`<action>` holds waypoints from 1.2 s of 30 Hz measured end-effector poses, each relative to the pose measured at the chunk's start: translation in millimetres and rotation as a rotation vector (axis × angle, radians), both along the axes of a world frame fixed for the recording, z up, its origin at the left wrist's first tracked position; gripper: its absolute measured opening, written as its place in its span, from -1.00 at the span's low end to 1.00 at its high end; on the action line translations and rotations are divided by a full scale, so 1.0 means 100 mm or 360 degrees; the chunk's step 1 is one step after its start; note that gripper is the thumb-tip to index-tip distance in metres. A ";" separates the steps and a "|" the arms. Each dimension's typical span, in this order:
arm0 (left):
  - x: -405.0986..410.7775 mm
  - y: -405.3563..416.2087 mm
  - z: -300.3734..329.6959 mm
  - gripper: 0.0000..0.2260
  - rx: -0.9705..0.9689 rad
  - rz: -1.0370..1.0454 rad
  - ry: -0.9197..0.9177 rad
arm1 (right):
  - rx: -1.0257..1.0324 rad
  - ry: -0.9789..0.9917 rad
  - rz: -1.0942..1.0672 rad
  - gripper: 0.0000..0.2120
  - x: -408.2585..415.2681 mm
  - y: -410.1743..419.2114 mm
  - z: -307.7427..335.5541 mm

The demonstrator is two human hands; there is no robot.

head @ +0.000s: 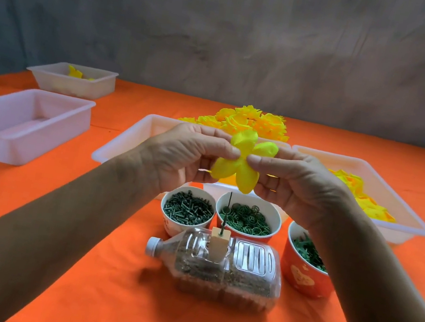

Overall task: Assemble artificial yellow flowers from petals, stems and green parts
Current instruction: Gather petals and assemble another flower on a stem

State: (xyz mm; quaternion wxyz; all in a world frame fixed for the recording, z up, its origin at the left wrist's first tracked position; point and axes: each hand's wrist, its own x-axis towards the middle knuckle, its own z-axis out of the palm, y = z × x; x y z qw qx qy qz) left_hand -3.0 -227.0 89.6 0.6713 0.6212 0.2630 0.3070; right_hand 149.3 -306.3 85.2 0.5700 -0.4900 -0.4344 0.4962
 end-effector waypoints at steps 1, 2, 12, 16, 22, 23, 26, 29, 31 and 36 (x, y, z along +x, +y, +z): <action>0.00 0.00 0.00 -0.39 0.0013 0.0018 0.0001 | -0.0007 -0.0022 0.0003 -0.60 -0.01 -0.01 0.00; -0.01 0.00 0.00 -0.46 0.0023 0.0022 0.0006 | -0.0016 -0.0041 0.0005 -0.59 -0.02 -0.01 0.00; -0.03 0.01 -0.14 -0.80 -0.0142 -0.0097 0.0159 | -0.0190 -0.0015 0.0038 -0.65 -0.03 -0.03 -0.11; -0.02 0.03 -0.18 -0.83 -0.0187 -0.0081 0.0209 | -0.0234 0.0038 0.0042 -0.73 -0.04 -0.02 -0.12; -0.03 0.06 -0.23 -0.73 -0.0226 -0.0071 0.0211 | -0.0324 0.0110 -0.0044 -0.42 -0.08 0.03 -0.14; -0.03 0.06 -0.24 -0.73 -0.0245 -0.0073 0.0204 | -0.0330 0.0102 -0.0047 -0.53 -0.09 0.03 -0.15; -0.03 0.06 -0.28 -0.78 -0.0308 -0.0074 0.0184 | -0.0357 0.0092 -0.0066 -0.86 -0.09 0.03 -0.18; -0.03 0.05 -0.31 -0.64 -0.0315 -0.0083 0.0201 | -0.0375 0.0088 -0.0049 -0.87 -0.10 0.03 -0.21; -0.04 0.05 -0.33 -0.57 -0.0318 -0.0094 0.0214 | -0.0385 0.0087 -0.0047 -0.86 -0.09 0.04 -0.22; -0.05 0.04 -0.37 -0.51 -0.0327 -0.0105 0.0223 | -0.0382 0.0062 0.0003 -0.88 -0.08 0.04 -0.24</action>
